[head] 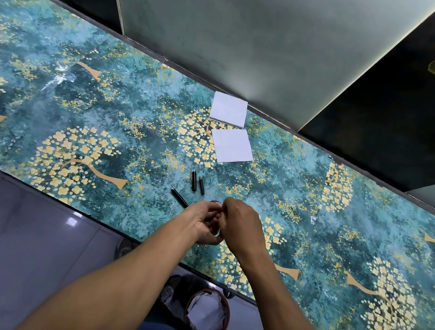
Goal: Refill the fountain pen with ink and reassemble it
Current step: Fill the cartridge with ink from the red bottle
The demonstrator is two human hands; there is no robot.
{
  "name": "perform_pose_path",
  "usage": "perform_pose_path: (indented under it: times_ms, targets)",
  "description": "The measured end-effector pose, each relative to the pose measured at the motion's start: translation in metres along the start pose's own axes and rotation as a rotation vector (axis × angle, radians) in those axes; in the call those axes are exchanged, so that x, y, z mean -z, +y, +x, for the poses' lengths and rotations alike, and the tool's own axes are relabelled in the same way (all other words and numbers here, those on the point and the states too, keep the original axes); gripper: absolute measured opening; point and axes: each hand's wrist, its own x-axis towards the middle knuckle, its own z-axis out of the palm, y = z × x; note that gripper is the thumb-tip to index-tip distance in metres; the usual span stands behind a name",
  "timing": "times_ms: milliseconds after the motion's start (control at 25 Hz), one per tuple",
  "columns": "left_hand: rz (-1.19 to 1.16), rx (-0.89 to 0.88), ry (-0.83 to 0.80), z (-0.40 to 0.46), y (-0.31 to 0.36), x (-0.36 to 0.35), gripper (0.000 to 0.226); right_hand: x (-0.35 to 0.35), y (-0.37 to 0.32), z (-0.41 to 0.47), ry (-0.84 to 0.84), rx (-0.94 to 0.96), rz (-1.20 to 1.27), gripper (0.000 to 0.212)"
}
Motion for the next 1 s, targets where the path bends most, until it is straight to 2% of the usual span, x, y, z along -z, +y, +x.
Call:
perform_pose_path:
  times_ms: [400,560,760,1000]
  targets:
    - [-0.084,0.052,-0.050,0.000,0.003,-0.006,0.034,0.013,-0.009,0.008,-0.085,0.041,-0.249,0.013]
    - [-0.067,0.037,-0.047,0.003,0.003,-0.006,0.035,0.015,-0.010,0.009,-0.125,0.045,-0.285,0.017]
    - [-0.099,0.035,-0.040,0.004,0.002,-0.004,0.028,0.017,-0.008,0.004,-0.085,0.057,-0.209,0.013]
    - [-0.069,0.009,-0.040,0.002,0.004,-0.005,0.034,0.018,-0.014,0.009,-0.109,0.085,-0.246,0.016]
